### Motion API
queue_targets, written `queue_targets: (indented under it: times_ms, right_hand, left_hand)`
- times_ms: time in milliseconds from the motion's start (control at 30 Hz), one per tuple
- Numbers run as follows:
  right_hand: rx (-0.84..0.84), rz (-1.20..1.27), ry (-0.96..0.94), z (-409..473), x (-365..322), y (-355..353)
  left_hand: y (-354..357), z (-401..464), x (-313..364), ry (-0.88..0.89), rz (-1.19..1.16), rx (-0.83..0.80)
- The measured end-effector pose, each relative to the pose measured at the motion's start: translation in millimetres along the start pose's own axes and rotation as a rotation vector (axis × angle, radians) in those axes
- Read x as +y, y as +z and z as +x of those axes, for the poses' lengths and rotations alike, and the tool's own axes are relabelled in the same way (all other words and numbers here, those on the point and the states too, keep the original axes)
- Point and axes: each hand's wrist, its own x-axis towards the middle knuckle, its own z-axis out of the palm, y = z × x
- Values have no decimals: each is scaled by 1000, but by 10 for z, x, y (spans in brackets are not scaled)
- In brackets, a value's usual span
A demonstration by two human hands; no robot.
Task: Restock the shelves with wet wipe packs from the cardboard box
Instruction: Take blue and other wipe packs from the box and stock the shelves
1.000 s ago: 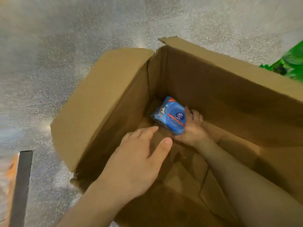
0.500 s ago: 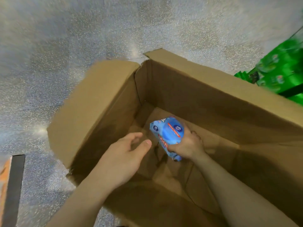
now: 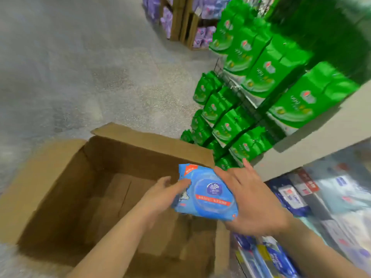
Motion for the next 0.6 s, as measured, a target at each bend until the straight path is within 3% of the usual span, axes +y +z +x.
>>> queue_targets:
  times_ms: [133, 267, 367, 467, 600]
  right_hand:
    - [174, -50, -50, -532, 374, -780]
    - [304, -132, 17, -1055, 799, -1105]
    - [470, -185, 213, -1436, 1041, -1173]
    - [713, -113, 564, -1707, 1165, -1106]
    - [1007, 265, 797, -1770, 1212, -925]
  left_hand:
    - [638, -108, 360, 195, -205, -321]
    - [1370, -282, 785, 452, -255, -477]
    - [1870, -376, 1113, 595, -219, -431]
    - [2325, -467, 1370, 721, -173, -317]
    - [2920, -617, 1576, 868, -37, -163]
